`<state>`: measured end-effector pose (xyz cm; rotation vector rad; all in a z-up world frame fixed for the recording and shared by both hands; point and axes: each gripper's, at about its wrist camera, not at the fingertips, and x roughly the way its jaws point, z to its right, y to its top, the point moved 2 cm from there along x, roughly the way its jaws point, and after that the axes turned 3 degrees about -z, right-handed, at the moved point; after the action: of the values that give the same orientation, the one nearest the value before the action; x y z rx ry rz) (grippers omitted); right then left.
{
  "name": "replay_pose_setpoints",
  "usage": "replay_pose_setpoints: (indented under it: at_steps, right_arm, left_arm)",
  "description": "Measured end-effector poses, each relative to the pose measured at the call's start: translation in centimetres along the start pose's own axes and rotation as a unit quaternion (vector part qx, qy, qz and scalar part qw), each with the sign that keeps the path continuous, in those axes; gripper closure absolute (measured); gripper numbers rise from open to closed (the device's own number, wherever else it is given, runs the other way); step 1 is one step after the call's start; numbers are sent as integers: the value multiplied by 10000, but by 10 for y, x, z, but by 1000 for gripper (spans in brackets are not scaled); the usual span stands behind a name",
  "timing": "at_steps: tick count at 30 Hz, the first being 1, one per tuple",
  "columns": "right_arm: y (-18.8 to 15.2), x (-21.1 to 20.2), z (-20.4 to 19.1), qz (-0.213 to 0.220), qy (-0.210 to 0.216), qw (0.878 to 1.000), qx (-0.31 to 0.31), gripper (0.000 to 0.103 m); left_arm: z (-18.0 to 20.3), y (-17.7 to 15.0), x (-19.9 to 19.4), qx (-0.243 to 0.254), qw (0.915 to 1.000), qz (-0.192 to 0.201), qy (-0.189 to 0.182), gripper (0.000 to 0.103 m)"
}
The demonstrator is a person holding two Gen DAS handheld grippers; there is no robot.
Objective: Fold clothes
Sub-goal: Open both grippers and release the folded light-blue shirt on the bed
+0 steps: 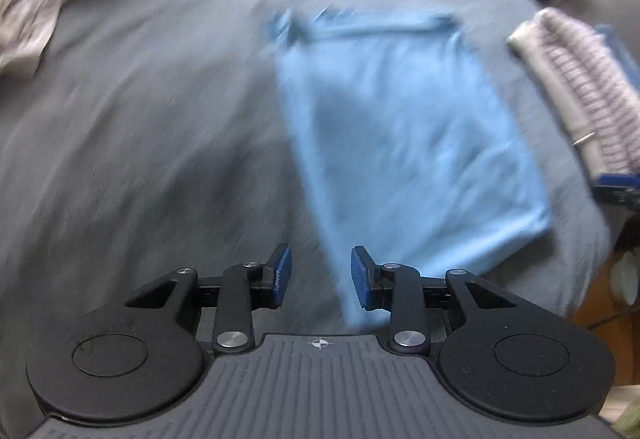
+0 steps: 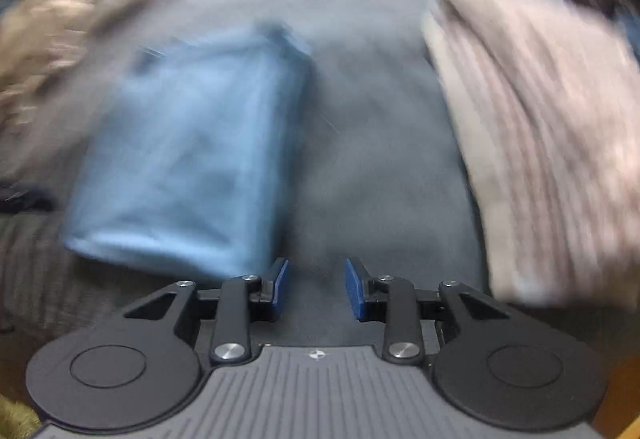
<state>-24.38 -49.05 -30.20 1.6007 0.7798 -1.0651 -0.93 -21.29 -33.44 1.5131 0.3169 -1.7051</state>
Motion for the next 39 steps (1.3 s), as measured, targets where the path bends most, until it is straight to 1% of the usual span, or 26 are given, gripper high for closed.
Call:
replay_pose_setpoints:
  at_steps: [1, 2, 5, 6, 7, 8, 9, 10, 12, 14, 16, 18, 20, 22, 23, 25, 27, 28, 30, 31, 32, 33, 35, 36, 39]
  right_arm:
    - [4, -1, -15, 212, 116, 9990, -364, 69]
    - [6, 5, -29, 270, 184, 9967, -742, 69]
    - [4, 33, -74, 276, 346, 9817, -1851, 80]
    - [2, 43, -87, 272, 392, 9777, -2047, 84]
    - [0, 55, -94, 201, 393, 9753, -2163, 85]
    - [-4, 66, -97, 103, 357, 9732, -2270, 86]
    - [-13, 75, -89, -55, 203, 9720, -2341, 89]
    - [-21, 76, -79, -120, 55, 9709, -2390, 95]
    - [-34, 76, -59, -269, -233, 9687, -2456, 96]
    - [-36, 66, -45, -564, -449, 9703, -2309, 96]
    - [-36, 53, -32, -783, -634, 9712, -2159, 96]
    - [-20, 35, -37, -421, -583, 9761, -2053, 96]
    - [-1, 28, -52, 29, -501, 9753, -2152, 96]
    - [14, 39, -68, 258, -334, 9712, -2346, 96]
    - [20, 50, -76, 305, -234, 9690, -2443, 96]
    - [24, 74, -84, 234, -100, 9651, -2608, 97]
    - [22, 92, -71, 72, -240, 9635, -2666, 98]
    - [20, 92, -58, -18, -311, 9664, -2550, 103]
    - [16, 91, -34, -199, -491, 9706, -2346, 102]
    - [16, 86, -26, -297, -727, 9687, -2356, 99]
    - [16, 80, -18, -370, -916, 9665, -2369, 99]
    - [19, 72, -14, -336, -930, 9664, -2372, 99]
    - [35, 57, -17, -100, -758, 9715, -2245, 99]
    - [44, 55, -25, 44, -608, 9722, -2262, 99]
    - [65, 67, -58, 384, -187, 9636, -2640, 99]
  left_arm:
    - [9, 4, 6, 104, 9998, -60, -133, 65]
    - [21, 7, 15, 256, 9992, -169, -245, 65]
    - [49, -3, 39, 875, 9947, -382, -370, 65]
    - [54, -9, 49, 1035, 9929, -484, -327, 65]
    - [55, -15, 57, 1170, 9913, -547, -247, 65]
    - [55, -21, 64, 1301, 9896, -588, -160, 65]
    - [55, -25, 66, 1397, 9885, -554, -159, 65]
    - [54, -25, 66, 1414, 9883, -536, -198, 65]
    - [50, -23, 64, 1354, 9889, -561, -264, 65]
    - [48, -18, 61, 1240, 9900, -613, -261, 65]
    - [48, -12, 52, 1214, 9909, -526, -250, 65]
    - [49, -5, 43, 1222, 9915, -383, -243, 65]
    - [50, 3, 42, 1261, 9915, -265, -197, 65]
    - [53, 12, 50, 1292, 9912, -257, -120, 65]
    - [52, 11, 55, 1292, 9912, -297, -50, 65]
    - [48, 7, 66, 1275, 9909, -417, 118, 65]
    - [42, 2, 66, 1254, 9915, -327, 75, 65]
    - [42, 1, 64, 1257, 9916, -313, 67, 64]
    - [45, 3, 59, 1227, 9919, -328, 56, 64]
    - [46, 5, 57, 1209, 9921, -335, 48, 64]
    - [47, 7, 54, 1190, 9923, -341, 40, 64]
    - [49, 11, 51, 1172, 9927, -272, 22, 64]
    - [53, 19, 47, 1152, 9933, -70, -12, 63]
    - [56, 24, 49, 1147, 9934, -7, -23, 62]
    - [61, 33, 64, 1020, 9948, -17, 63, 62]
